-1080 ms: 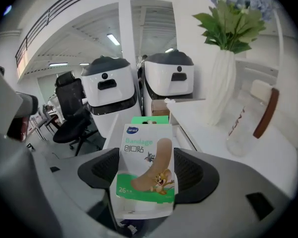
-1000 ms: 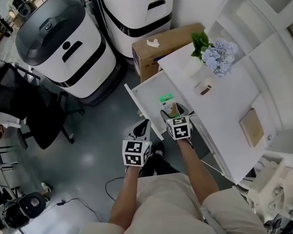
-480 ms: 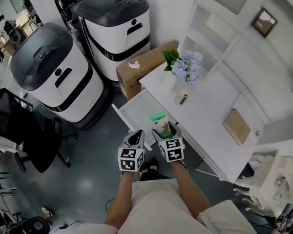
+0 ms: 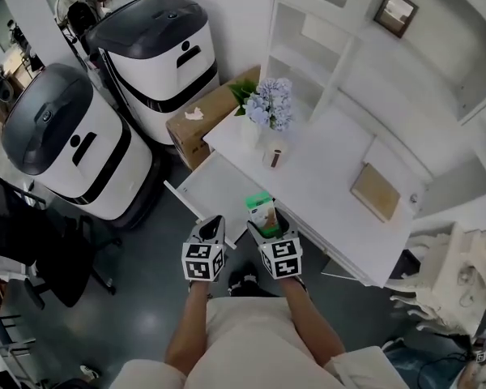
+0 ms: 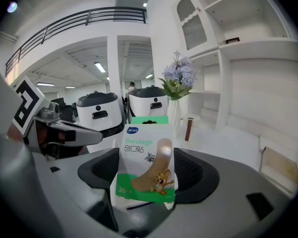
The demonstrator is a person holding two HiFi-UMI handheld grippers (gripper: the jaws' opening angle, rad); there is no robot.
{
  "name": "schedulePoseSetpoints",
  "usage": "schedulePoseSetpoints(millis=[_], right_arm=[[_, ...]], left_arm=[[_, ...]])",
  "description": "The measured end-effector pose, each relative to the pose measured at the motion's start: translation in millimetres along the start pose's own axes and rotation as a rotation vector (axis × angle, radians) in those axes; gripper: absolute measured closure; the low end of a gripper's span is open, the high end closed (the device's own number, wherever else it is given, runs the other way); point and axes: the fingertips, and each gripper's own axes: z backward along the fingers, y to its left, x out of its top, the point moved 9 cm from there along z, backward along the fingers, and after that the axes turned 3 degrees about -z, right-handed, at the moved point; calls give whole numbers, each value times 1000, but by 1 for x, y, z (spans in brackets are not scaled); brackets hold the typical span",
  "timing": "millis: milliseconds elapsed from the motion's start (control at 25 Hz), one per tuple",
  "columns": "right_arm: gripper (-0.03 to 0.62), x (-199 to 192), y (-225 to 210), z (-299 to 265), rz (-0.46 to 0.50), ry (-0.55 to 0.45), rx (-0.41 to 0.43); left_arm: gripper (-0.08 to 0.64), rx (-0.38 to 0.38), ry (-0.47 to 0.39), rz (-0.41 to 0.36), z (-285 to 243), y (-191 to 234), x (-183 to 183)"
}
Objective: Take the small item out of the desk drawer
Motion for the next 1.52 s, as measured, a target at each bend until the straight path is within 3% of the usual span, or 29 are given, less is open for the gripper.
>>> schedulePoseSetpoints(millis=[480,1520], right_arm=[[230,-6,-8,16,-43,-35,-15],[229,-8,-3,16,-93,-69,11]], left_arm=[[543,-34,-5,-48,0,-22,4],[543,-39,-1,-55,9,-24,0]])
